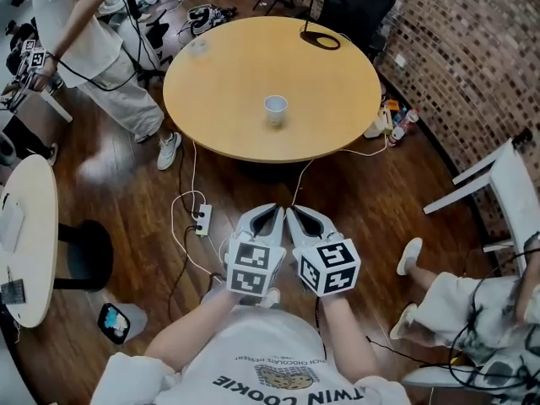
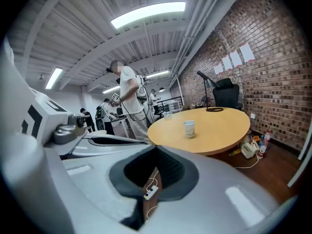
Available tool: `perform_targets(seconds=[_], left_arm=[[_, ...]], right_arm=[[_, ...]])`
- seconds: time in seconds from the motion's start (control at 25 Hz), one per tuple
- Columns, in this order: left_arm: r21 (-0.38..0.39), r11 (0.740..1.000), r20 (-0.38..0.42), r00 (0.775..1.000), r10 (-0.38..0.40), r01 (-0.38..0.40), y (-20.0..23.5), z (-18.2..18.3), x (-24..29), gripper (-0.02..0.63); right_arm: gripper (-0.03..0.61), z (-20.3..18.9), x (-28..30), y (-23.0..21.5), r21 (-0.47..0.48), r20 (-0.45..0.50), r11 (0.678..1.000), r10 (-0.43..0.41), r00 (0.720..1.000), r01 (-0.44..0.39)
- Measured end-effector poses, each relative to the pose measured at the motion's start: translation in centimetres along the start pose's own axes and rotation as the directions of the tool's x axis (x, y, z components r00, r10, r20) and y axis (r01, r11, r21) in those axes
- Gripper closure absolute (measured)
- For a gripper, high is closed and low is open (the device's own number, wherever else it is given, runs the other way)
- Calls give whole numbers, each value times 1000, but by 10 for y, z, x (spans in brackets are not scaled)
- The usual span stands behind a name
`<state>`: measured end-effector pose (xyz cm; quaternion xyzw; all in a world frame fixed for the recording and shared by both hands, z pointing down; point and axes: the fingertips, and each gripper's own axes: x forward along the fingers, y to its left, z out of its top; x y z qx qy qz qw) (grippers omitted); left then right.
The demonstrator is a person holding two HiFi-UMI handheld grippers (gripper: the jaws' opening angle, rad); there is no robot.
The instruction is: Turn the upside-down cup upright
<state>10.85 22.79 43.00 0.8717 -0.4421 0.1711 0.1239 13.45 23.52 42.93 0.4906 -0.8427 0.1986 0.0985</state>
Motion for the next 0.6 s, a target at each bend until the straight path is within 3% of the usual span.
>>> perform_targets(seconds=[0.28, 0.6], left_arm=[[-13, 1000, -31, 999, 9, -10, 3, 6, -5, 611], [-25, 1000, -14, 1000, 0, 0, 12, -43, -44, 611]], right_arm=[[575, 5, 2, 7, -13, -12, 1000, -19, 1000, 19], [575, -38, 0, 45, -14, 12, 997, -70, 997, 70]])
